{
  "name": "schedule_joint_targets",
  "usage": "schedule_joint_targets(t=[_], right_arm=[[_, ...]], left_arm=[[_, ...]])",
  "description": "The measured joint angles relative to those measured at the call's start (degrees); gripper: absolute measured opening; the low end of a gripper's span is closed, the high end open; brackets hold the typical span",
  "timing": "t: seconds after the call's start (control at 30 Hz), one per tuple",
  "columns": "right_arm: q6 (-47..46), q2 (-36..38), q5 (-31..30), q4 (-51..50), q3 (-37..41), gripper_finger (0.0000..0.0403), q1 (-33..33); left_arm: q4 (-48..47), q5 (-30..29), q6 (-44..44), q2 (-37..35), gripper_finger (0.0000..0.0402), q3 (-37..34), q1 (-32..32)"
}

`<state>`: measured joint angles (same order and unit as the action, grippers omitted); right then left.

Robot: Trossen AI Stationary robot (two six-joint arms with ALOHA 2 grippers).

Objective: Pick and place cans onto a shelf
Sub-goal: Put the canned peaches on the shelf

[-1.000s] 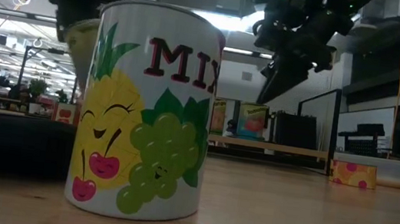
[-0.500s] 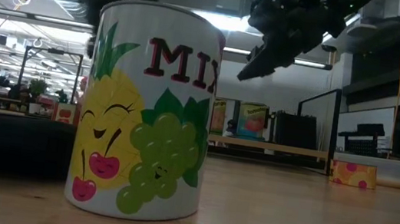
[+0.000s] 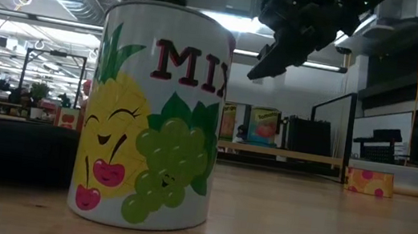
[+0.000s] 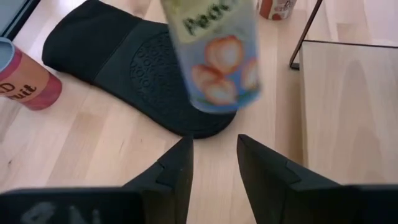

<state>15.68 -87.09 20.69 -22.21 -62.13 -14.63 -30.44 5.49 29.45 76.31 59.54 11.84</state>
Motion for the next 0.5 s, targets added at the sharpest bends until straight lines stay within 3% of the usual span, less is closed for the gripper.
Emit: schedule_joint_targets(t=[0.1, 0.33, 0.5], right_arm=[[0.0, 0.0, 0.0, -1.8, -0.9, 0.0129, 0.0], [4.4, 0.3, 0.0, -19.4, -6.9, 0.0129, 0.0], [5.8, 1.7, -0.3, -25.4, -8.1, 0.0129, 0.0]], left_arm=[[-7.3, -0.3, -0.2, 3.4, 0.0000, 6.9, 1.0], [-16.9, 0.1, -1.7, 14.7, 0.0000, 20.2, 1.6], [-20.2, 4.1, -3.1, 23.8, 0.0000, 28.0, 1.5]])
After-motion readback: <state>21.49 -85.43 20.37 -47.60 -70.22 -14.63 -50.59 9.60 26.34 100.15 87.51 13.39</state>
